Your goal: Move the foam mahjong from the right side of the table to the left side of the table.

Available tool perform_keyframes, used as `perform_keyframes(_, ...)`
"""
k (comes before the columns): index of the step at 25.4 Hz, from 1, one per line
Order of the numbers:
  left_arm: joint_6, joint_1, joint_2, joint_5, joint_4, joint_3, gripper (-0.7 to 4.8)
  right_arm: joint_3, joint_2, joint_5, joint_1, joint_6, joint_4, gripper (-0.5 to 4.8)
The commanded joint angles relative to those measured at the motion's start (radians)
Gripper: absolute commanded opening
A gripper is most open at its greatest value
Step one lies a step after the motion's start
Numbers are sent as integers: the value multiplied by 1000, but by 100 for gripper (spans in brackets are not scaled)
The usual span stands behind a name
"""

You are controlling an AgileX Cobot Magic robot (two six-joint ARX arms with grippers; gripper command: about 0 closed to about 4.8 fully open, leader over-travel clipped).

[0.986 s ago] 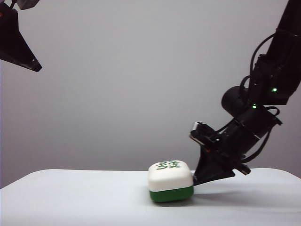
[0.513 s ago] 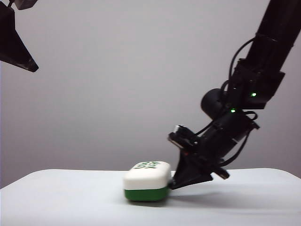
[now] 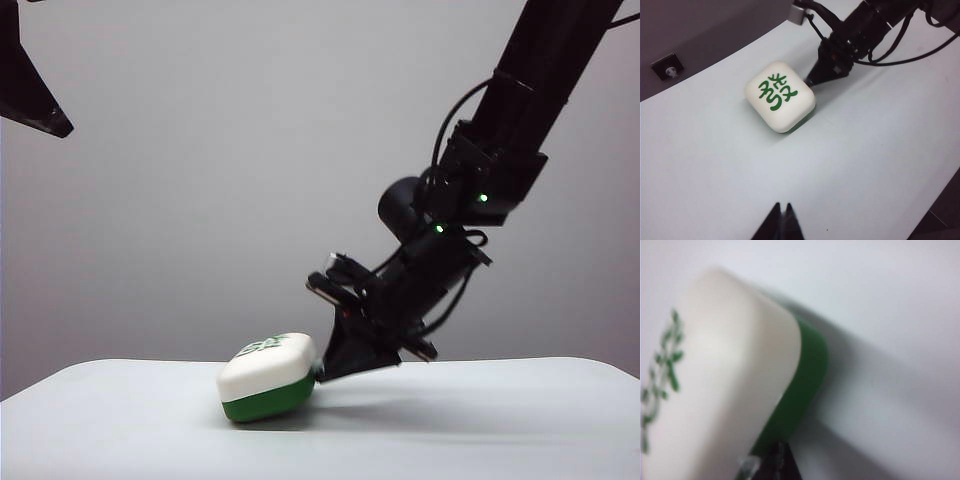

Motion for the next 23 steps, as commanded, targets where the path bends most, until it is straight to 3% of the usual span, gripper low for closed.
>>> perform_keyframes(1, -3, 1, -4, 4, 4, 6, -5, 46, 16, 4, -2, 21, -2, -5)
perform_keyframes(23, -11, 0, -5, 0, -57, 6, -5, 209, 128, 8, 132, 84, -6, -5)
